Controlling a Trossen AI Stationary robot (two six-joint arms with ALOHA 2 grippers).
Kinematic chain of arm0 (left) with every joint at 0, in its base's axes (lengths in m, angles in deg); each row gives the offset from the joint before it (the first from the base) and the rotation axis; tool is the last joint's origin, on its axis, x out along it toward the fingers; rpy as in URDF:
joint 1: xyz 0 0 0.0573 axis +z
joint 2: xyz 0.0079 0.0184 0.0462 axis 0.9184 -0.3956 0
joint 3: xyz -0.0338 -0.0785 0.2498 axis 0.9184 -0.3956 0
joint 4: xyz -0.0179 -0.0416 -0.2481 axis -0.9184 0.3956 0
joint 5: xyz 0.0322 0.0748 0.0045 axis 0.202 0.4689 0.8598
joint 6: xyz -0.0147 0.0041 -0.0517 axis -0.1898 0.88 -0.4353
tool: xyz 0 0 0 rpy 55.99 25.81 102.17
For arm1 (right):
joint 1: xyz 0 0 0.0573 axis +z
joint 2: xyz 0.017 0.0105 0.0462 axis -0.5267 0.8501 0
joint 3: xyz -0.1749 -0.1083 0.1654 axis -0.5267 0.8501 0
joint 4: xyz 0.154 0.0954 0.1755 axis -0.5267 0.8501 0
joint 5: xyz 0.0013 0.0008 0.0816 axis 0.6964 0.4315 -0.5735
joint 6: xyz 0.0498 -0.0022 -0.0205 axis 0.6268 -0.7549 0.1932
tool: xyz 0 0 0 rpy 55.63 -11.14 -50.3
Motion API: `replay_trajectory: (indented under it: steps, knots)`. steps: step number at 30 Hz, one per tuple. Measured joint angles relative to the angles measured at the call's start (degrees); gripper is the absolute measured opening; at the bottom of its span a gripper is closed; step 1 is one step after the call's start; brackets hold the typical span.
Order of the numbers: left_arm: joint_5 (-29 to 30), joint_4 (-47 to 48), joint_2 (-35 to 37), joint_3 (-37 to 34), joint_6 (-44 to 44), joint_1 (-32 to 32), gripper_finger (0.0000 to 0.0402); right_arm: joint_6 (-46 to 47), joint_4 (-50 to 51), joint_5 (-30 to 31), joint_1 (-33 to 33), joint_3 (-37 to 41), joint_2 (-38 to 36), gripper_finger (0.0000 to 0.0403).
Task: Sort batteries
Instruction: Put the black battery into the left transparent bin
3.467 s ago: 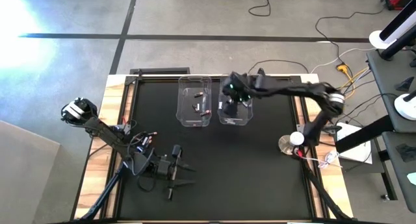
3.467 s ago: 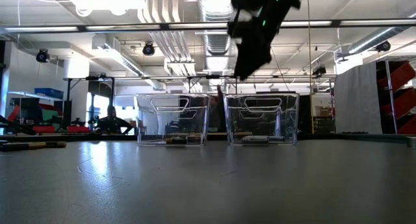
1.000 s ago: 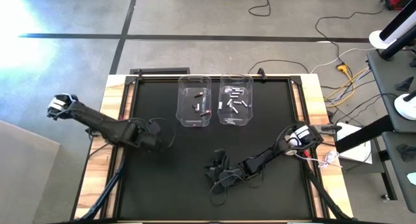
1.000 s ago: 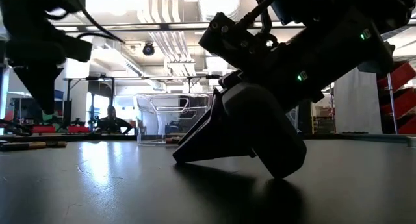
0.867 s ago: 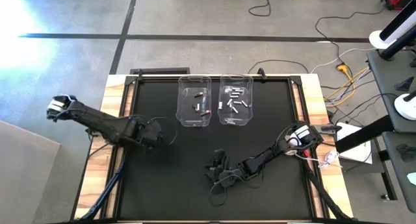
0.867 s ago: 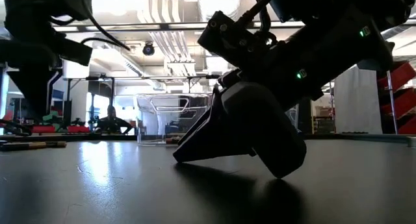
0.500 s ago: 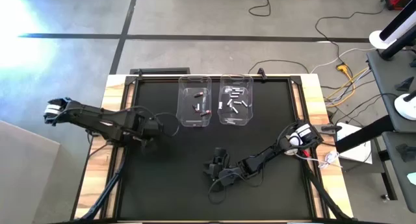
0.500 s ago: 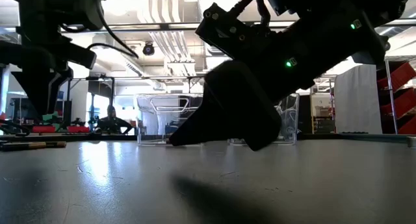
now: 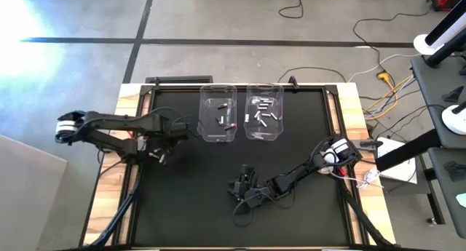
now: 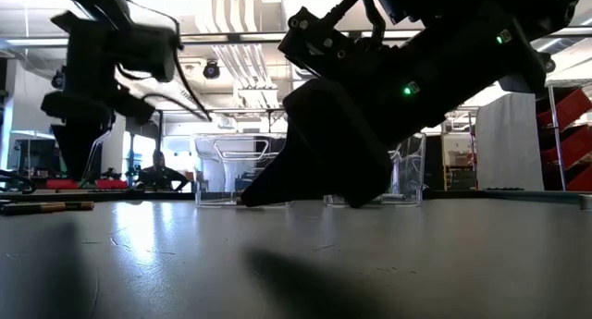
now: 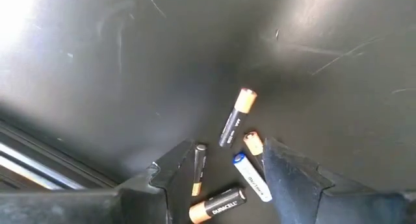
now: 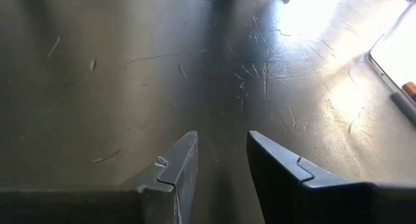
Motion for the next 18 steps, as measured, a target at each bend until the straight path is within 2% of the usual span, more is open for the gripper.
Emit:
replay_trajectory:
  steps: [9, 18]
  knots:
    - [-0.58, -3.79, -11.25, 0.0, 0.61, 0.08, 0.0159, 3.02, 0.0, -0.14, 0.0, 0.08, 0.02, 0.0137]
    - [-0.53, -7.76, -14.1, 0.02, 3.48, -0.08, 0.0154, 5.09, 0.31, -0.69, 0.15, 1.18, 0.06, 0.0118]
